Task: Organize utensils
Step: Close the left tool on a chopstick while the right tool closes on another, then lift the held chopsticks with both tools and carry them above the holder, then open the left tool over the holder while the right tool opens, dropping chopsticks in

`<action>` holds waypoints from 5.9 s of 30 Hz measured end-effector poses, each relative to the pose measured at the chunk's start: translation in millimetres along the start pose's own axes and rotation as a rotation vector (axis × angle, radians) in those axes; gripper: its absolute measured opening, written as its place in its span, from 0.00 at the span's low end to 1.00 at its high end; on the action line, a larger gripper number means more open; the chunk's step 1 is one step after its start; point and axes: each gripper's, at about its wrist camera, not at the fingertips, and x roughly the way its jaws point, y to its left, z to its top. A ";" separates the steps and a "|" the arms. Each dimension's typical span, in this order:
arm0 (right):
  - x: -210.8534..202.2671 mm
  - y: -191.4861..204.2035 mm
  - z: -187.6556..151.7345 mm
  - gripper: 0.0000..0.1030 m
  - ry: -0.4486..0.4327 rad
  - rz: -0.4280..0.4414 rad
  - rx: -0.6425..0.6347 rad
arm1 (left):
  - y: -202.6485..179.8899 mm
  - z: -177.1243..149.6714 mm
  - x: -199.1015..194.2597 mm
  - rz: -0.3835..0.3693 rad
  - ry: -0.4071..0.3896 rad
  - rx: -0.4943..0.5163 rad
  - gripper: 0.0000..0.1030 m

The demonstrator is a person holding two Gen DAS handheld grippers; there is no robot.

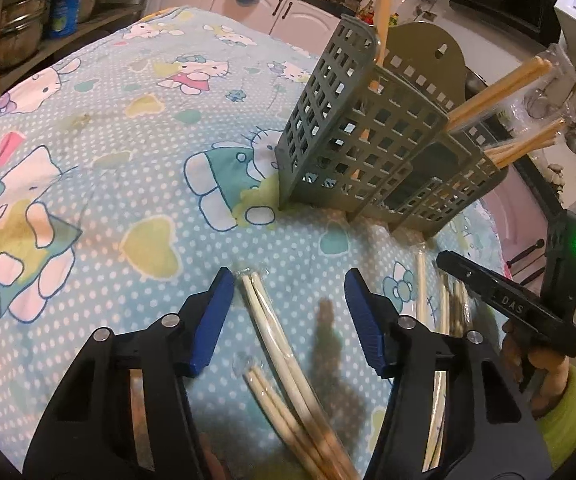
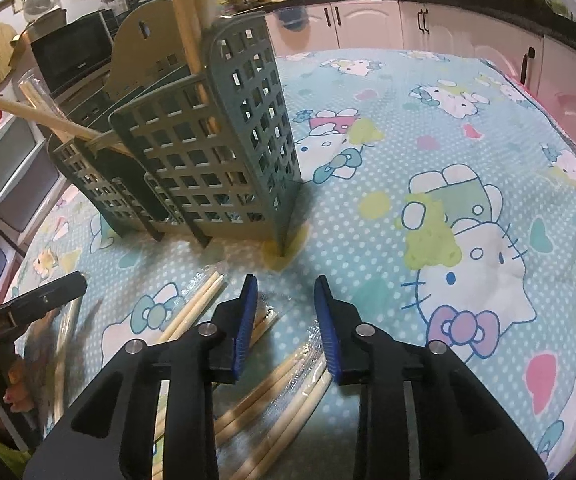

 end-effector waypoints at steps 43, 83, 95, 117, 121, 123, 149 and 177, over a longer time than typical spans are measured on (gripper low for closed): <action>-158.7 58.3 14.2 0.01 -0.346 0.105 -0.109 | -42.9 38.8 -114.5 -0.090 -0.303 0.035 0.04; -228.7 113.1 80.0 0.01 -0.586 0.151 -0.209 | -88.3 112.4 -191.3 -0.208 -0.516 0.123 0.01; -239.8 122.9 133.8 0.01 -0.665 0.151 -0.220 | -109.0 143.9 -185.2 -0.210 -0.579 0.138 0.01; -161.4 123.2 173.0 0.01 -0.626 0.127 -0.200 | -80.6 161.6 -106.9 -0.174 -0.501 0.097 0.01; -138.8 120.8 172.1 0.01 -0.596 0.097 -0.193 | -76.0 156.1 -95.0 -0.169 -0.483 0.100 0.01; -126.1 119.4 171.2 0.01 -0.579 0.077 -0.188 | -73.9 153.5 -89.3 -0.166 -0.474 0.100 0.01; -100.0 87.7 135.0 0.12 -0.498 -0.009 -0.111 | -58.0 128.4 -80.8 -0.136 -0.434 0.082 0.02; -134.5 71.9 98.8 0.37 -0.495 -0.069 -0.092 | -46.1 92.8 -113.9 -0.125 -0.408 0.038 0.50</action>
